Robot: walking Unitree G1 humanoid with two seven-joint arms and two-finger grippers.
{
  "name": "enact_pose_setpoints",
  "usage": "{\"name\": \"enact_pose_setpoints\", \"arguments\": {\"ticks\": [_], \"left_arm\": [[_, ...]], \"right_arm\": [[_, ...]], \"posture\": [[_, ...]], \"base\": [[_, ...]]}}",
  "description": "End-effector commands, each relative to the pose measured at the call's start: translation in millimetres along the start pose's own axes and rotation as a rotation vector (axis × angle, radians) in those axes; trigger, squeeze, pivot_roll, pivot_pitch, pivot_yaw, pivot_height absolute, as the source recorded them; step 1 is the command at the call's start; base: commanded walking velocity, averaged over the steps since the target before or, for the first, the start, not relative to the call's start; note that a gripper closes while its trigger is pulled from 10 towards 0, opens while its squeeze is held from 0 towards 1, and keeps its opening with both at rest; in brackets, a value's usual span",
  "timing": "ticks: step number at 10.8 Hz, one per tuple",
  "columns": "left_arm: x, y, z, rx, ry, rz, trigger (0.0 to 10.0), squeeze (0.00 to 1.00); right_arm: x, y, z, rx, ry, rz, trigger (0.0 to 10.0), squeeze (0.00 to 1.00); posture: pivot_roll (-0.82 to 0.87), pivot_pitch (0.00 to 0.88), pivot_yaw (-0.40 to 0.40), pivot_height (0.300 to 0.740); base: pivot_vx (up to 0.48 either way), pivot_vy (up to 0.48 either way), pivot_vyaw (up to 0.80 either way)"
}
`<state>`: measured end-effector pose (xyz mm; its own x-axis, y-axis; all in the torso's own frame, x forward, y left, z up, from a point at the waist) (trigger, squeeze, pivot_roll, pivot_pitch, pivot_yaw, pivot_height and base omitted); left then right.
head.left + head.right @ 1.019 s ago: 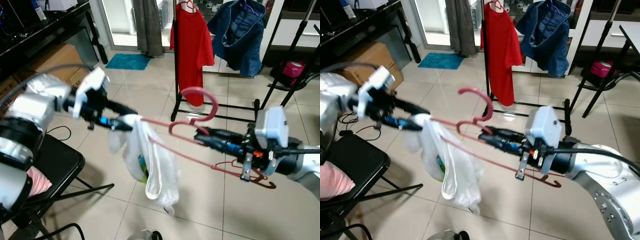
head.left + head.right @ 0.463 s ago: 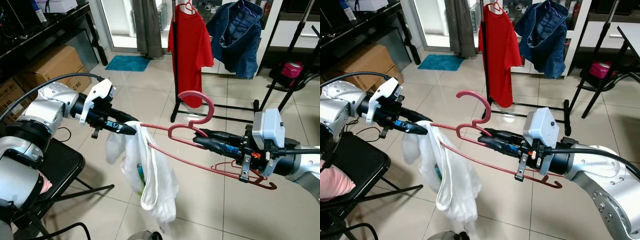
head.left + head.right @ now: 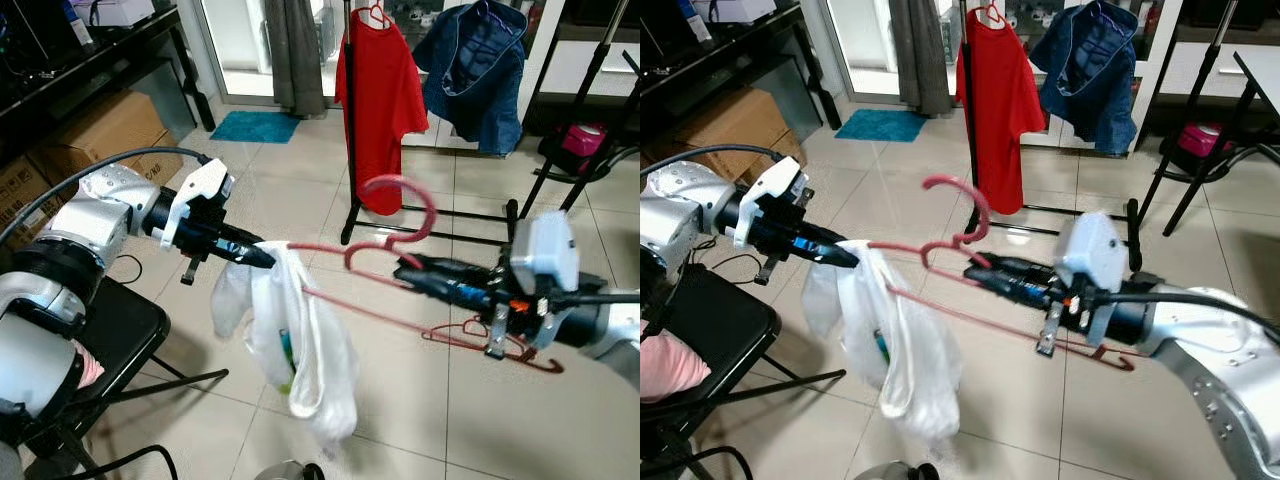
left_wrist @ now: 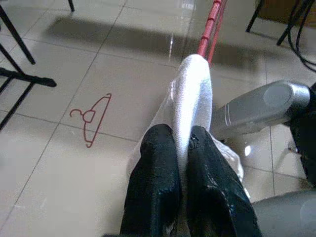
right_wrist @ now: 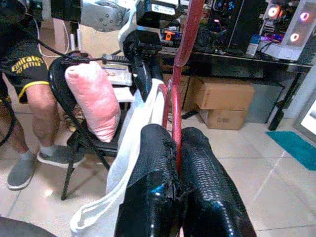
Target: Hang hanger
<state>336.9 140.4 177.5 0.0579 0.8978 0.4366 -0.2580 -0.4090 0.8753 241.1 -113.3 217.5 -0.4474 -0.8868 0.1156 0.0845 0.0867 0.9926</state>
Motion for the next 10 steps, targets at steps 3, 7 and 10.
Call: {"name": "enact_pose_setpoints", "arguments": {"ticks": [3, 7, 10], "left_arm": [[-1.0, 18.7, 4.1, -0.026, -0.006, -0.059, 0.0, 0.0], [6.2, 25.6, 3.2, -0.001, 0.013, -0.104, 0.0, 0.0], [9.9, 18.9, 10.5, 0.023, 0.086, -0.126, 0.0, 0.0]], "right_arm": [[-2.5, 9.7, 5.8, 0.037, 0.036, -0.032, 10.0, 0.0], [6.6, 16.7, -20.1, -0.038, -0.077, -0.098, 10.0, 1.0], [31.5, 33.0, -60.4, -0.004, -0.345, -0.236, 10.0, 1.0]], "posture": [[-0.2, 0.017, 0.175, 0.74], [-0.19, 0.019, 0.178, 0.74], [-0.19, 0.022, 0.184, 0.74]], "base": [[0.0, 0.0, 0.0], [0.0, 0.0, 0.0], [0.0, 0.0, 0.0]]}}
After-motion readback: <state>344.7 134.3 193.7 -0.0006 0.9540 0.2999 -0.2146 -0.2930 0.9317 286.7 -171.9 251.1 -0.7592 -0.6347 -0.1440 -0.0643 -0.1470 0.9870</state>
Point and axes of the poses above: a point about 5 cm out from each wrist's last joint towards the gripper, its own x axis pointing back from the gripper into the wrist, its own y axis along the axis of the wrist's last joint, z = x × y, the point moved 6 cm from there along -x, pointing out of the wrist towards the gripper, and after that the axes turned 13 degrees about -x, right-handed, at the moved point
